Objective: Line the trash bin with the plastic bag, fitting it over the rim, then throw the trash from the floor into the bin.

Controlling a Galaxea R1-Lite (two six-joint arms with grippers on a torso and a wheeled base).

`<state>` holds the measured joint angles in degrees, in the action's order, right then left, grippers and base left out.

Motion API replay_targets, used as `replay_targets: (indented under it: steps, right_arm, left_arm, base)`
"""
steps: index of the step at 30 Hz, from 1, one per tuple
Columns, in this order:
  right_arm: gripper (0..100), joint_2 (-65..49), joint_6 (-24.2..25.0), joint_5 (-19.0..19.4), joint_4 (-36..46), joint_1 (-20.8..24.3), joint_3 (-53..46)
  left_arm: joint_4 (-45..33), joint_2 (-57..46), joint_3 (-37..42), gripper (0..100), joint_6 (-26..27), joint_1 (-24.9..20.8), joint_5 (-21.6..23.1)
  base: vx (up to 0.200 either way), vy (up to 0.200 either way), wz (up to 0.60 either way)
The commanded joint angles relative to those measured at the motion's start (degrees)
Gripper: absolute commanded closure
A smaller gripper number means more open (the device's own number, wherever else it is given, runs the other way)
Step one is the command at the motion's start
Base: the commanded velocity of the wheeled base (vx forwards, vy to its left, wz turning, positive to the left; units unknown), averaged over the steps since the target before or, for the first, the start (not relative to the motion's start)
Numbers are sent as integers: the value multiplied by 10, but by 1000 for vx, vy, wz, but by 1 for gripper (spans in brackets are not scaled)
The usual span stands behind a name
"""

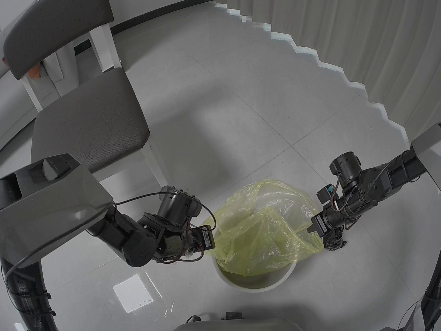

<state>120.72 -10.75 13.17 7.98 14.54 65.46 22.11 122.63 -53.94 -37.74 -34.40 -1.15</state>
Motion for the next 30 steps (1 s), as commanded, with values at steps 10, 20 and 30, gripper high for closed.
replay_targets:
  steps: [10, 20, 30]
  right_arm:
    - [100, 39, 0, -1, -31, 7, -16]
    - [100, 82, 1, -1, -33, 0, 34]
    - [100, 120, 2, -2, -32, 2, 61]
  left_arm:
    - [10, 17, 43, 100, 32, -18, 0]
    - [3, 31, 2, 100, 34, 46, 4]
    - [-17, 48, -11, 100, 38, 52, 4]
  base:
    - [0, 0, 0]
    - [0, 0, 0]
    - [0, 0, 0]
